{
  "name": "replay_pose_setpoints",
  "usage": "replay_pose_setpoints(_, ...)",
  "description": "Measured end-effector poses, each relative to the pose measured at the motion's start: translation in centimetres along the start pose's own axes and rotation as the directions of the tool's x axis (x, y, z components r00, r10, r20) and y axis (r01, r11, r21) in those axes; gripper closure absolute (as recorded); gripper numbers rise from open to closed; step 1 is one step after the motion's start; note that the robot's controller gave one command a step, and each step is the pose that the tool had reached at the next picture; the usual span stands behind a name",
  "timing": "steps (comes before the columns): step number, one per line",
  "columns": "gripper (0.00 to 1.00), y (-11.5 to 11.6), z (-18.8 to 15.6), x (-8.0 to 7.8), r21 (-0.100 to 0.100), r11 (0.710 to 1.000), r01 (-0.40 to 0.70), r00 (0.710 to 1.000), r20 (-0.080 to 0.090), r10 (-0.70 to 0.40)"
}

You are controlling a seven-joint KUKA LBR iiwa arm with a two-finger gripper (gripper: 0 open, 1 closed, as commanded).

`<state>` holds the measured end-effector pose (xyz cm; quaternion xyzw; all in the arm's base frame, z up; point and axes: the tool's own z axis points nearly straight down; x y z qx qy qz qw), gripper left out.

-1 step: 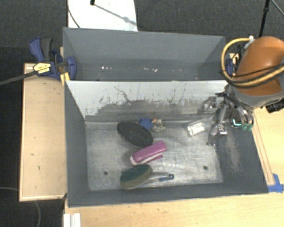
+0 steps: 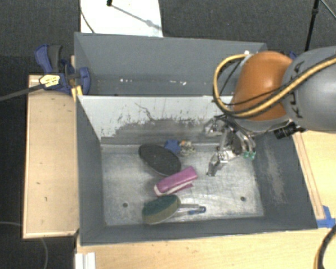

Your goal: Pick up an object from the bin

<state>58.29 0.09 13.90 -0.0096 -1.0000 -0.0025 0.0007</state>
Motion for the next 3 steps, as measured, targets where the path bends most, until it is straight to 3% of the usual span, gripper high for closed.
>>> replay_pose_setpoints(1, 0.00, 5.1, 3.8, 6.2, 0.002, 0.999, 0.044, 0.999, -0.005, -0.044)
replay_pose_setpoints(2, 1.00, 4.7, 3.5, 5.8, 0.004, 0.999, 0.041, 0.999, 0.004, -0.041)
replay_pose_setpoints(3, 1.00, 6.4, -8.9, 6.1, 0.004, 0.999, 0.054, 0.999, 0.010, -0.054)
